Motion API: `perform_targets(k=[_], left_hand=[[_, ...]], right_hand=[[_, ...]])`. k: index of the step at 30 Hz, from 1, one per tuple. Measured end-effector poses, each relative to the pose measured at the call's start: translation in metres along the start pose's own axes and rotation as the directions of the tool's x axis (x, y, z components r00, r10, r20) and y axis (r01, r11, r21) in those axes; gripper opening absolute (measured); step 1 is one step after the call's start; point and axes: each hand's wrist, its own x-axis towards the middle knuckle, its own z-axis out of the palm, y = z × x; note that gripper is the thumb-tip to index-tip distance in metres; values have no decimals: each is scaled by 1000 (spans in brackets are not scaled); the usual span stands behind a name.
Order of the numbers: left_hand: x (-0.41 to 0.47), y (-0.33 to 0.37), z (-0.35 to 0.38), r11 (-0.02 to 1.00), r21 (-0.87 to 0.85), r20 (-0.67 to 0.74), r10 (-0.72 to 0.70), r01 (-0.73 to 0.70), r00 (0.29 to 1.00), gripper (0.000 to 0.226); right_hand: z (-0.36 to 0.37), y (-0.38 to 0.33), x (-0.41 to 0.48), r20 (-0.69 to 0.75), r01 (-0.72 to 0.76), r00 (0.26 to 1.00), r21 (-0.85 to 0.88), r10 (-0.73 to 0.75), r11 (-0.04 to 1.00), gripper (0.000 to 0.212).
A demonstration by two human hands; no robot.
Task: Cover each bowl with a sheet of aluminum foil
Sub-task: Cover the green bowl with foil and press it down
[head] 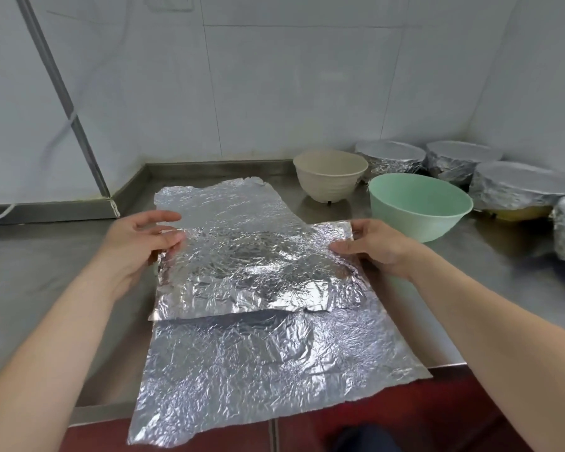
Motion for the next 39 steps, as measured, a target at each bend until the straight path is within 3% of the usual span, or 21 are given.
perform_targets(k=[4,9,12,14,16,19,23,27,29,34,39], left_hand=[[-9,-6,-5,990,92,153,-122,109,981,46],[-17,-8,-5,985,80,136,-161,151,977,48],[-15,-9,-8,982,90,136,-179,168,974,45],[-15,-8,-9,974,159,147,-182,159,972,43],[-17,-2,-11,926,368,172,-156,83,973,38],[-17,21,-8,744,660,204,-40,-107,978,26],[-30,63,47,602,693,416,116,-397,902,37],[-46,93,115,648,602,554,82,-467,829,58],[-51,101,129,708,543,579,74,-452,812,57],[-67,113,130,810,455,490,118,-369,863,43],[-85,120,126,863,395,422,132,-313,897,31]], right_hand=[[-1,3,-1,-23,9,1000,6,-9,1000,34],[-1,4,0,-40,15,999,23,-14,1000,18],[1,3,-3,-63,29,998,41,-26,999,44],[2,1,-6,-69,41,997,34,-39,999,48],[3,-1,-9,-59,50,997,33,-48,998,41],[7,-9,-17,-48,94,995,49,-92,994,57],[16,-32,-30,-43,257,966,-7,-257,967,64],[28,-56,-47,-36,371,928,-12,-371,929,40],[32,-62,-58,-34,387,921,-31,-388,921,30],[24,-64,-87,22,382,924,-13,-382,924,27],[25,-67,-106,-72,391,913,-127,-401,912,41]])
